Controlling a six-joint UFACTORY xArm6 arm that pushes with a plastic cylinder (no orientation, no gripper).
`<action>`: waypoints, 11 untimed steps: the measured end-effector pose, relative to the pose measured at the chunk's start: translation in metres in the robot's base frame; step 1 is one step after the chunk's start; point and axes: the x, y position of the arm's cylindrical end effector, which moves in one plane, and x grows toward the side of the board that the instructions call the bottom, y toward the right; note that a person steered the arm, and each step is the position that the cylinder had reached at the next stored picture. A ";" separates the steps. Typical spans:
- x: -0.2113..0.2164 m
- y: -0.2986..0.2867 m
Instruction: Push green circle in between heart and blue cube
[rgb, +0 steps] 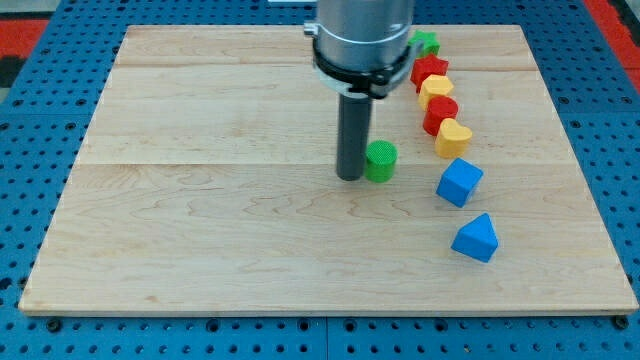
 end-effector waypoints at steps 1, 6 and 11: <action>-0.004 0.006; -0.021 0.092; -0.043 0.029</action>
